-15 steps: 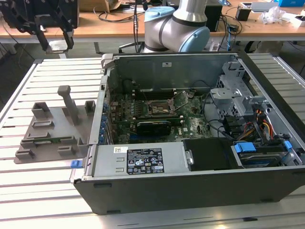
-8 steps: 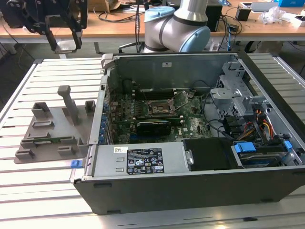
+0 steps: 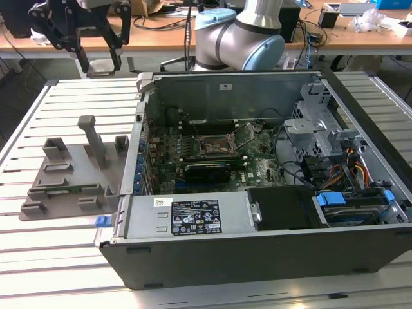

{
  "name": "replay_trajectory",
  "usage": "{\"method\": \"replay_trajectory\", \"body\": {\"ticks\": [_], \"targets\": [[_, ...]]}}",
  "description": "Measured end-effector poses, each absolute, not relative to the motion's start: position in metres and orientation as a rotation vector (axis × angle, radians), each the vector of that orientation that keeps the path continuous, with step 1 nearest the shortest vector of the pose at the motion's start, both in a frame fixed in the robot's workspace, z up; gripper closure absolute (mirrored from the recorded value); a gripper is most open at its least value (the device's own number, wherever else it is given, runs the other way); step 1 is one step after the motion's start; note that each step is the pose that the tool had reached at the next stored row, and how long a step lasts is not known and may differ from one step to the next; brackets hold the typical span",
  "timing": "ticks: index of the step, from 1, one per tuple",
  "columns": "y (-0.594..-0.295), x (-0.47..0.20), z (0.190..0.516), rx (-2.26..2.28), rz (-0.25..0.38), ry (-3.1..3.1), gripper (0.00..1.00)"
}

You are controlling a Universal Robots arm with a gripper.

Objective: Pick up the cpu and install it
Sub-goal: 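Pick up the cpu and move it towards the insertion slot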

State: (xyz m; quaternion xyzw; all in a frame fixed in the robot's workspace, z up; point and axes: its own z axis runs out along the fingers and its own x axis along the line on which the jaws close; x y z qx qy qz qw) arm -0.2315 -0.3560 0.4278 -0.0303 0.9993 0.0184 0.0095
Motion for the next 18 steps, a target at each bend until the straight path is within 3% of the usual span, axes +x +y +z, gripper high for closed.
{"method": "replay_trajectory", "body": {"ticks": [18], "targets": [[-0.355, -0.197, 0.423, -0.094, 0.052, 3.121, 0.45]]}}
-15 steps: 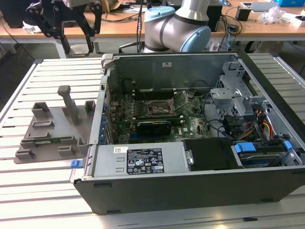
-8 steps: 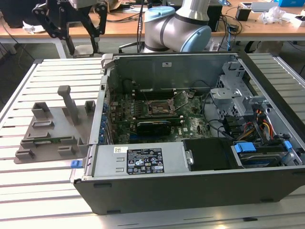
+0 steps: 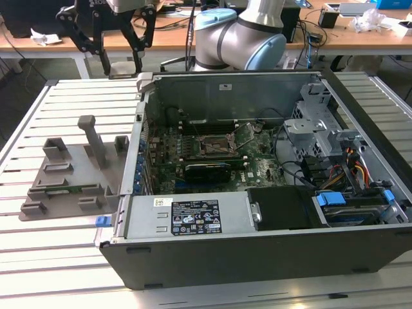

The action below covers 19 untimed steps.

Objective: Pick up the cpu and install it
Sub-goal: 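Pick up the cpu and move it towards the insertion slot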

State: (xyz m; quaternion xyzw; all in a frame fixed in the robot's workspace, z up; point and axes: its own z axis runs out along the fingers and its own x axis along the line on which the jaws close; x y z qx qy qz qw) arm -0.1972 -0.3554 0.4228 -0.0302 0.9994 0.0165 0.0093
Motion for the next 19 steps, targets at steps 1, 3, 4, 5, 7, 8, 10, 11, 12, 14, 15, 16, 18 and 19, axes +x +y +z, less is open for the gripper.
{"method": "replay_trajectory", "body": {"ticks": [1, 3, 4, 5, 7, 8, 10, 11, 12, 14, 15, 16, 18, 19], "targets": [[-0.355, -0.195, 0.423, -0.094, 0.052, 3.121, 0.45], [-0.355, -0.192, 0.422, -0.094, 0.051, 3.121, 0.45], [-0.355, -0.19, 0.422, -0.094, 0.051, 3.121, 0.45], [-0.355, -0.188, 0.422, -0.094, 0.051, 3.121, 0.45], [-0.355, -0.185, 0.422, -0.094, 0.051, 3.121, 0.45], [-0.355, -0.183, 0.422, -0.094, 0.051, 3.121, 0.45], [-0.355, -0.178, 0.422, -0.094, 0.05, 3.121, 0.45], [-0.355, -0.176, 0.421, -0.094, 0.05, 3.121, 0.45], [-0.355, -0.174, 0.421, -0.094, 0.05, 3.121, 0.45], [-0.355, -0.171, 0.421, -0.094, 0.049, 3.121, 0.45], [-0.355, -0.17, 0.421, -0.094, 0.049, 3.121, 0.45], [-0.355, -0.169, 0.421, -0.094, 0.048, 3.121, 0.45], [-0.355, -0.156, 0.419, -0.094, 0.043, 3.122, 0.45], [-0.354, -0.151, 0.419, -0.094, 0.041, 3.121, 0.45]]}}
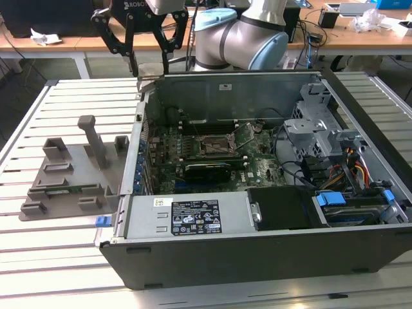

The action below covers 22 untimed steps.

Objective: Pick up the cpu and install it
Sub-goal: 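Pick up the cpu and move it towards the insertion slot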

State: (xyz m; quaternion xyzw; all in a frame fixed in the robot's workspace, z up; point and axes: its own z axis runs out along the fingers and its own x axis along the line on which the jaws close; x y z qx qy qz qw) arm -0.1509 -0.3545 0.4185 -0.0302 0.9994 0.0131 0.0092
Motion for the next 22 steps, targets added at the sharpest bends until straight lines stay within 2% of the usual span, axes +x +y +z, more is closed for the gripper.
{"method": "replay_trajectory", "body": {"ticks": [22], "targets": [[-0.353, -0.123, 0.415, -0.095, 0.03, 3.122, 0.45]]}}
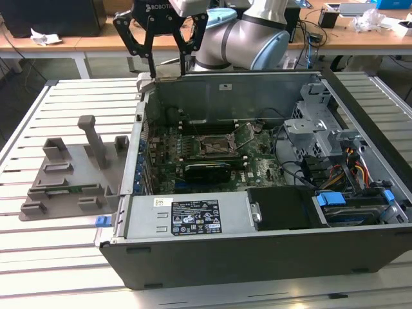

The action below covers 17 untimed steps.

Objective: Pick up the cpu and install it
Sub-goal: 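Pick up the cpu and move it towards the insertion slot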

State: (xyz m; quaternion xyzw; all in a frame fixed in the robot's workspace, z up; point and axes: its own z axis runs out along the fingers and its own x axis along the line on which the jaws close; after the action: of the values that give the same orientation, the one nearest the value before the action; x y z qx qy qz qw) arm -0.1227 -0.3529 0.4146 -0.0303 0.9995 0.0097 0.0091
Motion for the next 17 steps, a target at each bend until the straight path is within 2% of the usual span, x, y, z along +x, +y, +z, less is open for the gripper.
{"method": "replay_trajectory", "body": {"ticks": [17], "targets": [[-0.352, -0.107, 0.41, -0.095, 0.027, 3.122, 0.45]]}}
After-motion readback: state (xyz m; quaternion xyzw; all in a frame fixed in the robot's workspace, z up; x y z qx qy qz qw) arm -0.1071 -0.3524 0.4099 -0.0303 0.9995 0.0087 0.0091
